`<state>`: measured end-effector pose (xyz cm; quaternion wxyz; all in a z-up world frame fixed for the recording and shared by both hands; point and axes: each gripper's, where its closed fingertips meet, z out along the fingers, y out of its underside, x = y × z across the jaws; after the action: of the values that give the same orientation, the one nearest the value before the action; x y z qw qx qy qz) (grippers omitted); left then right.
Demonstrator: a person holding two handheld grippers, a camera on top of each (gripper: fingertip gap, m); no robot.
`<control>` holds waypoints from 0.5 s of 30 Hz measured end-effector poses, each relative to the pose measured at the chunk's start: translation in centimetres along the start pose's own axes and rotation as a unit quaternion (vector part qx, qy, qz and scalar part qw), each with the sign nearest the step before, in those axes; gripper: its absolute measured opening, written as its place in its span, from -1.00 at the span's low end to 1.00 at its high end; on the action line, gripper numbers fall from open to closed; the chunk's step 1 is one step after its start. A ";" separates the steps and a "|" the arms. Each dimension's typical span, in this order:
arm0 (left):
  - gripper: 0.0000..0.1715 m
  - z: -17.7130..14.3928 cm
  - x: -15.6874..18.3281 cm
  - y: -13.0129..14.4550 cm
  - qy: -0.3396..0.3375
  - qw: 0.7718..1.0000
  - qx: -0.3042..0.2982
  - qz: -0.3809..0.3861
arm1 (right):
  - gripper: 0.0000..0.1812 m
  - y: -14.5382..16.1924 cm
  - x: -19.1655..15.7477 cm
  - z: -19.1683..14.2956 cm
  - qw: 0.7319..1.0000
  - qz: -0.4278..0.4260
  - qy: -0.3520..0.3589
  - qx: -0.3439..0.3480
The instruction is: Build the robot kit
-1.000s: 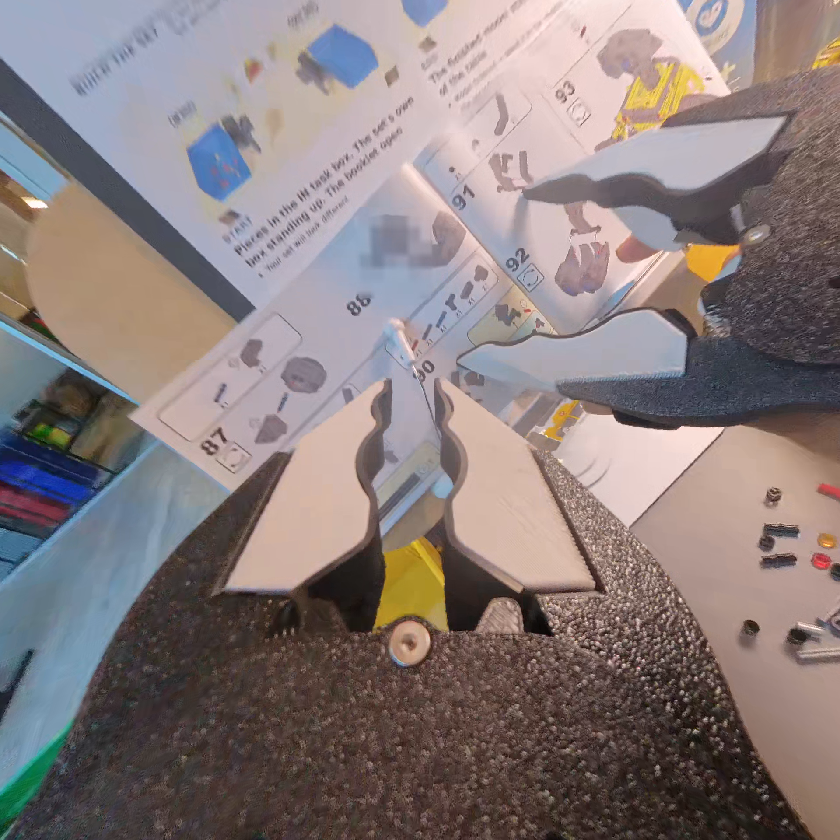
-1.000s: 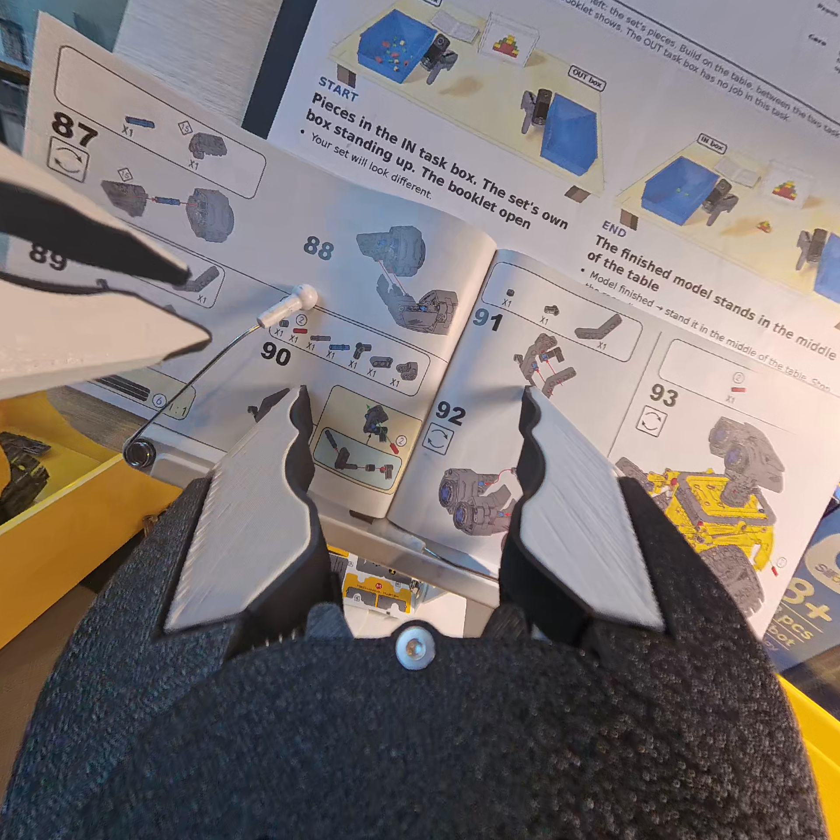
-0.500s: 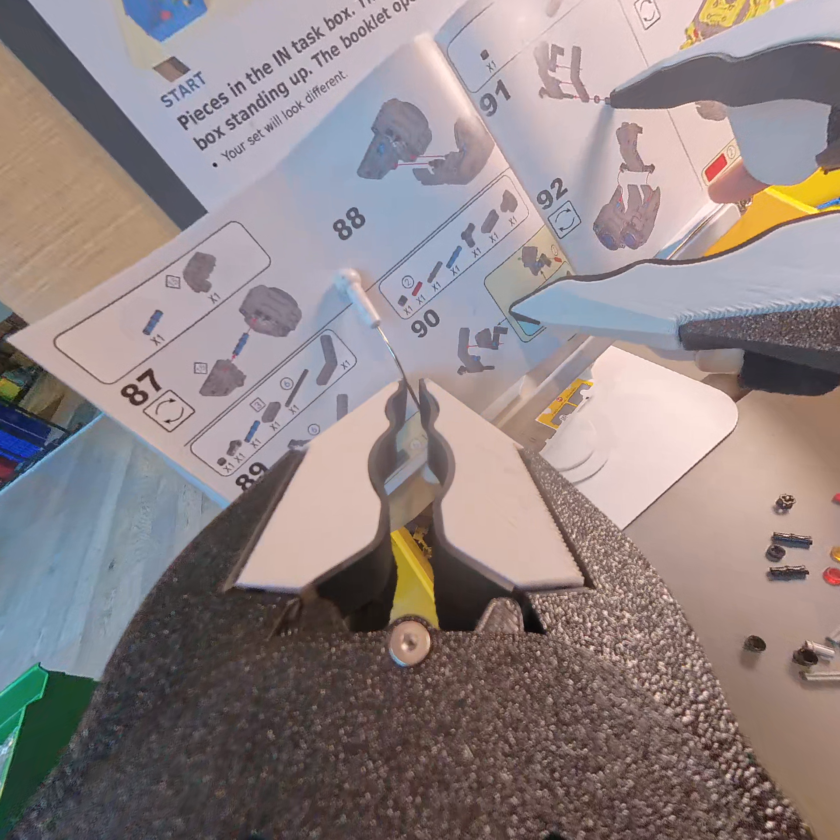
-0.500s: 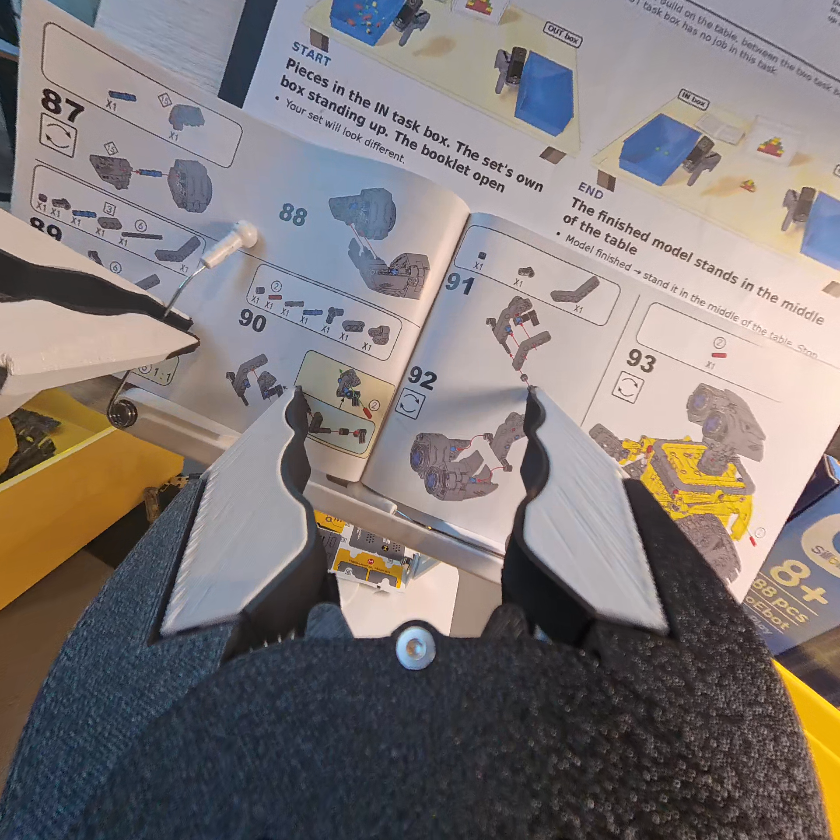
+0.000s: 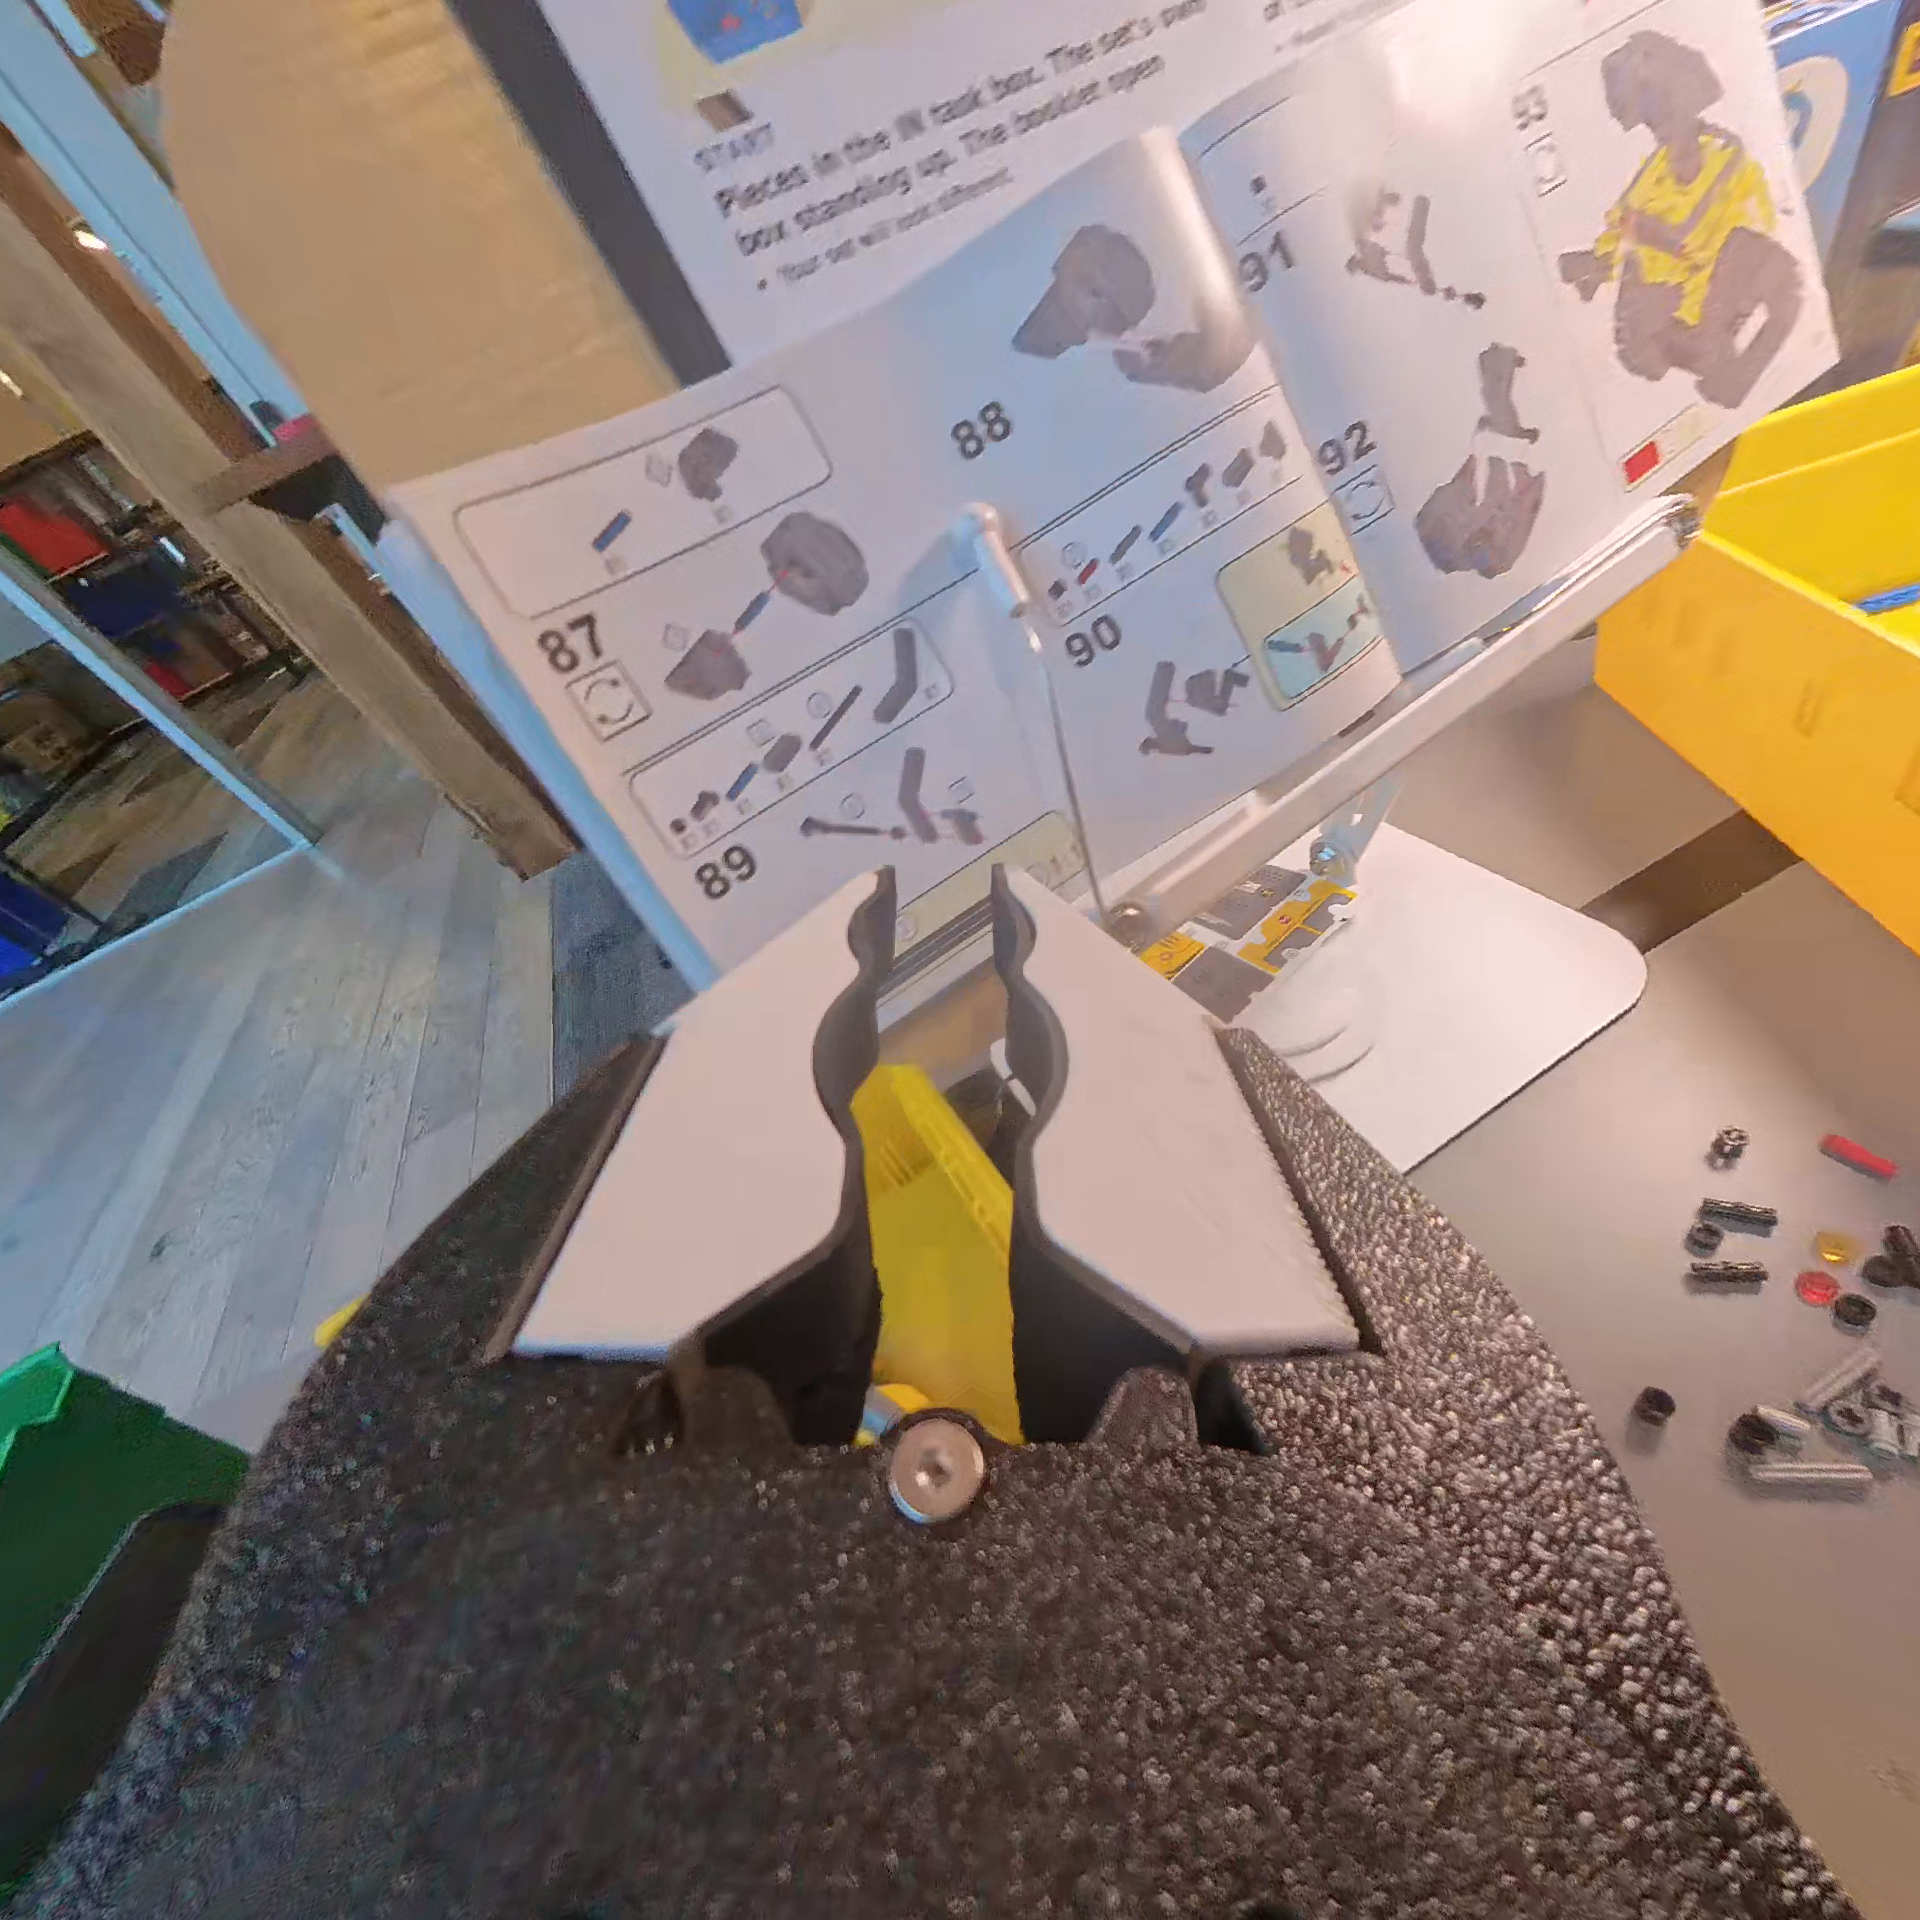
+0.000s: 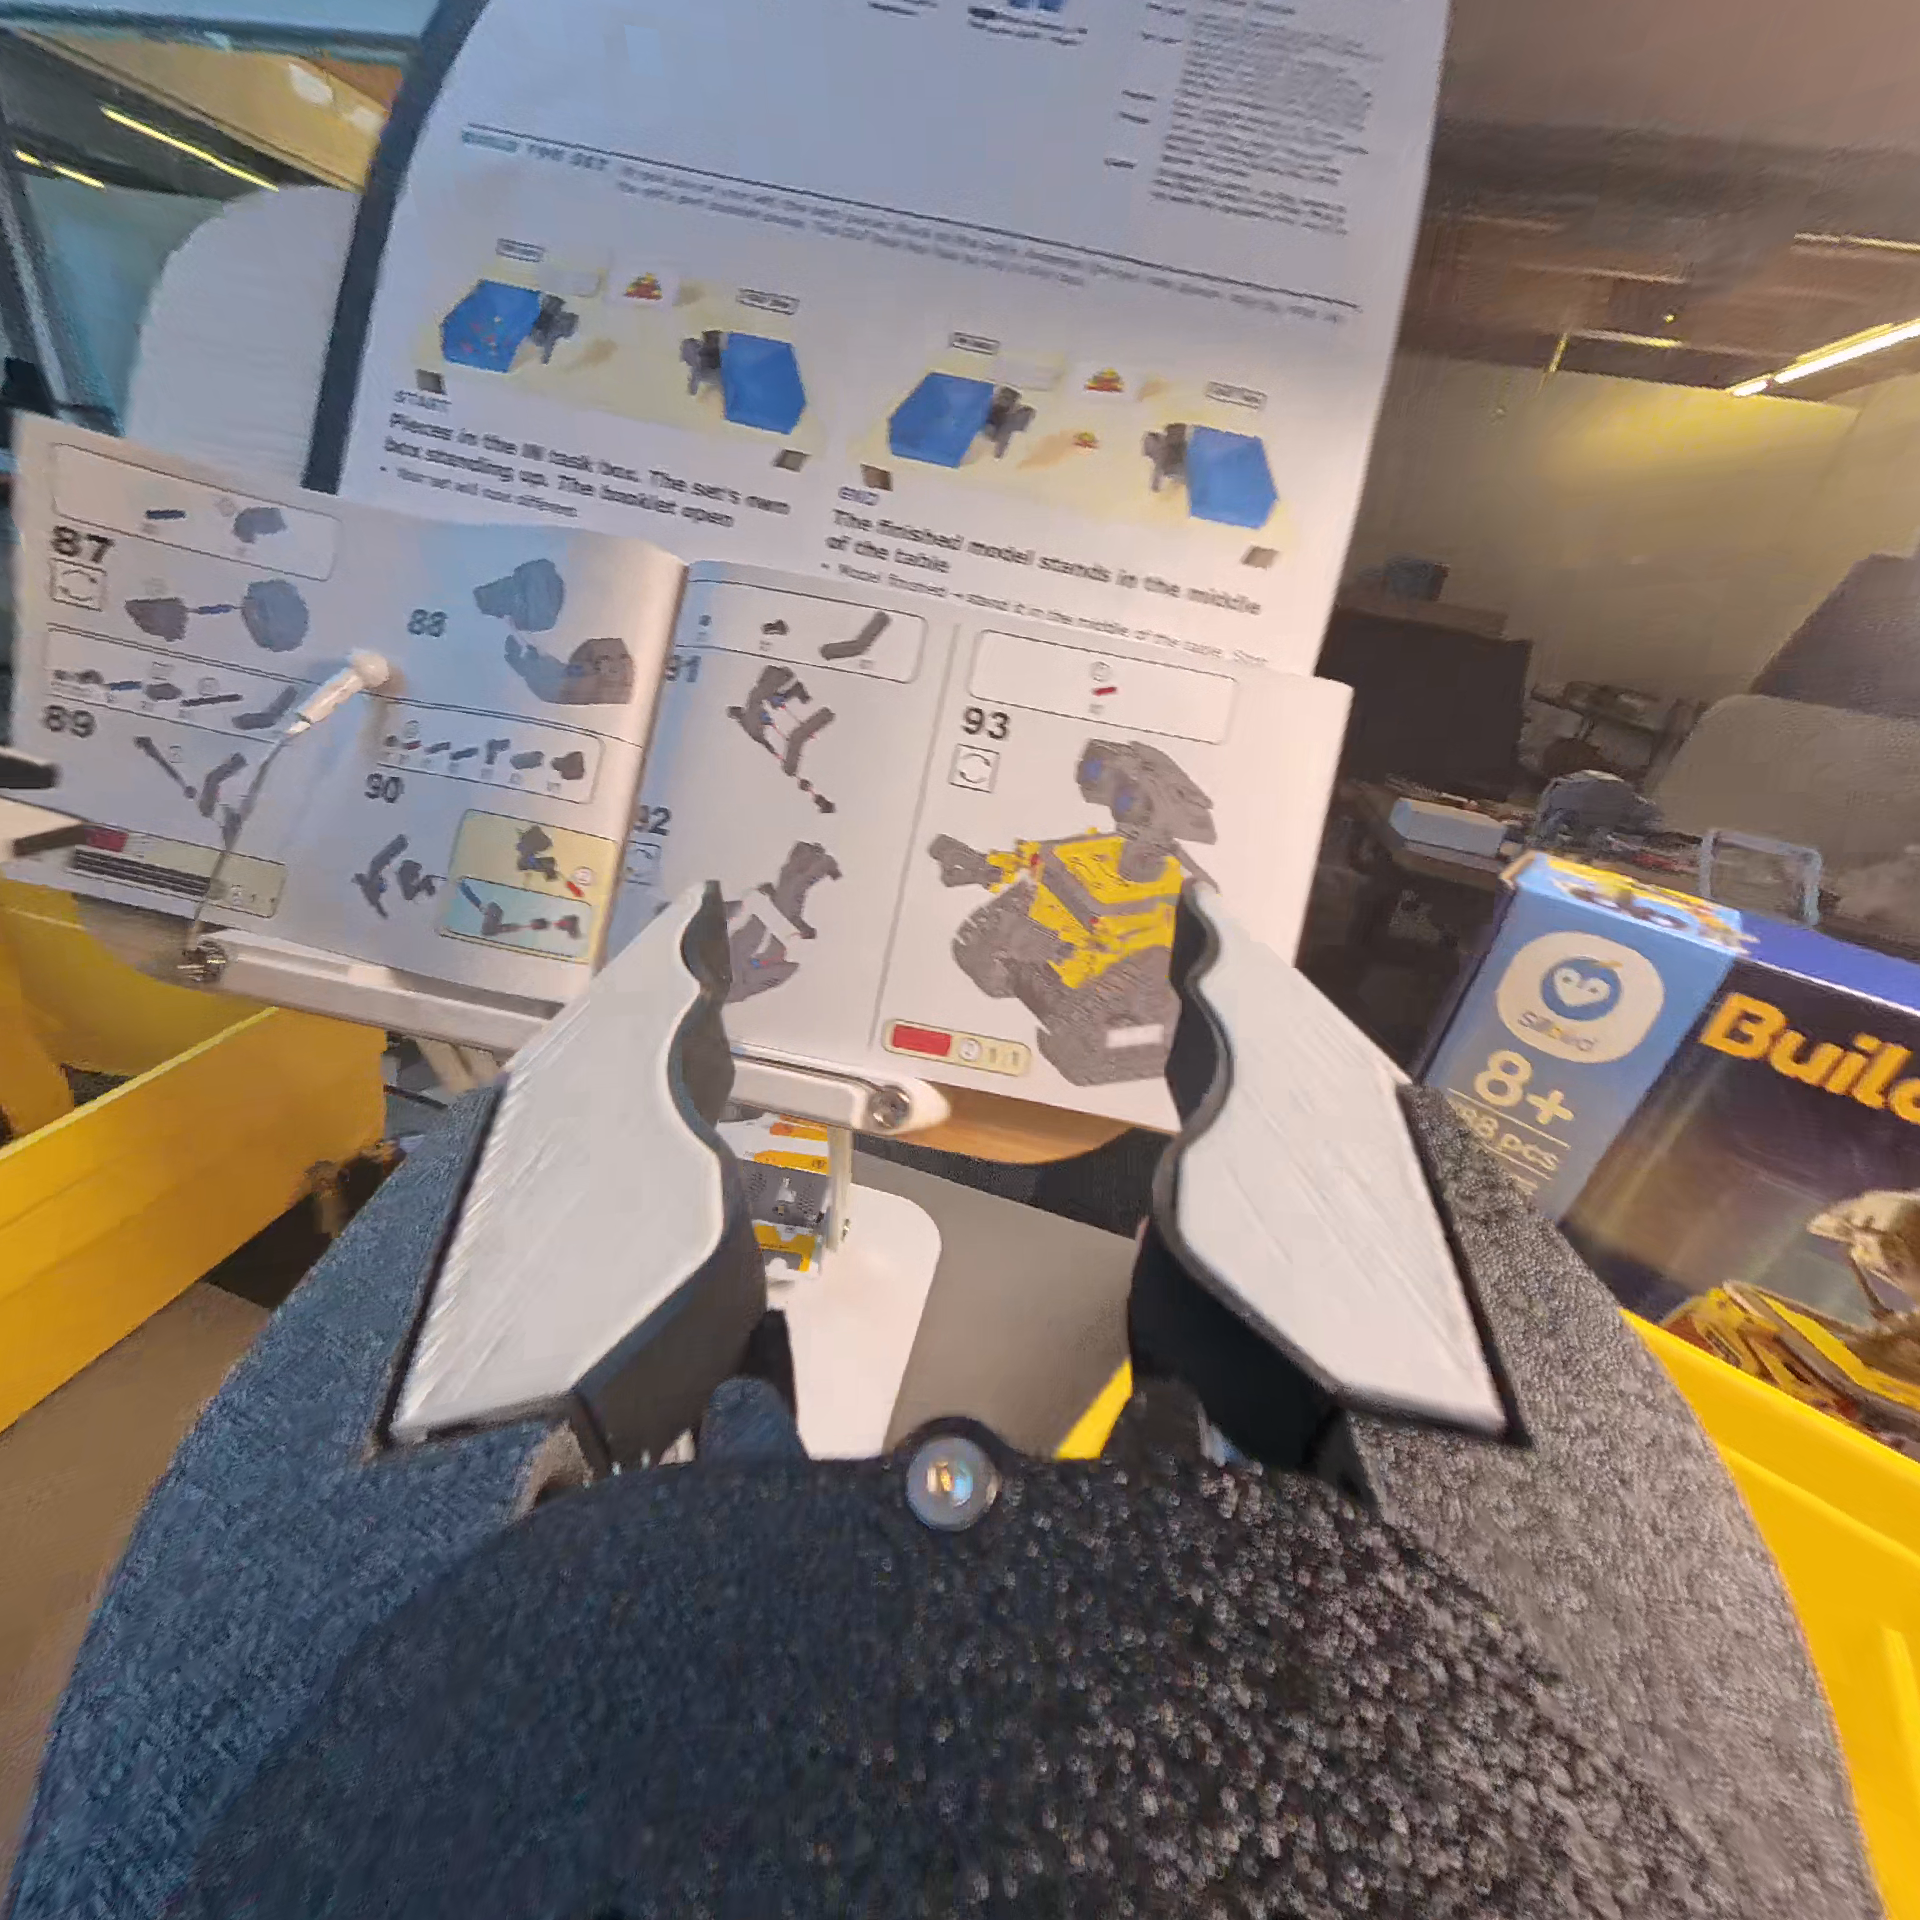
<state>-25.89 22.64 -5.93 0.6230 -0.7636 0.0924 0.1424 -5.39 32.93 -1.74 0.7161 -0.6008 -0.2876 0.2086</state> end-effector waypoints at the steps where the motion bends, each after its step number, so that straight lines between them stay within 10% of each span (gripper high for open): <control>1: -0.80 0.0 -0.6 0.6 -0.008 1.000 -0.005 -0.006 | -0.09 0.6 1.3 0.1 1.000 -0.002 0.013 -0.010; 8: -0.83 1.2 -2.3 2.8 -0.026 0.999 -0.033 0.005 | 0.12 4.8 5.8 5.2 0.991 0.050 -0.078 -0.093; 15: -0.91 1.3 -2.7 2.8 -0.034 0.998 -0.040 0.024 | -0.34 5.4 3.9 5.4 0.984 0.072 -0.125 -0.106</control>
<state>-29.46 23.25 -7.85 0.5909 -0.7805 0.0837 0.1863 -5.82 40.48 -5.78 0.5898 -0.6621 -0.3510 0.3010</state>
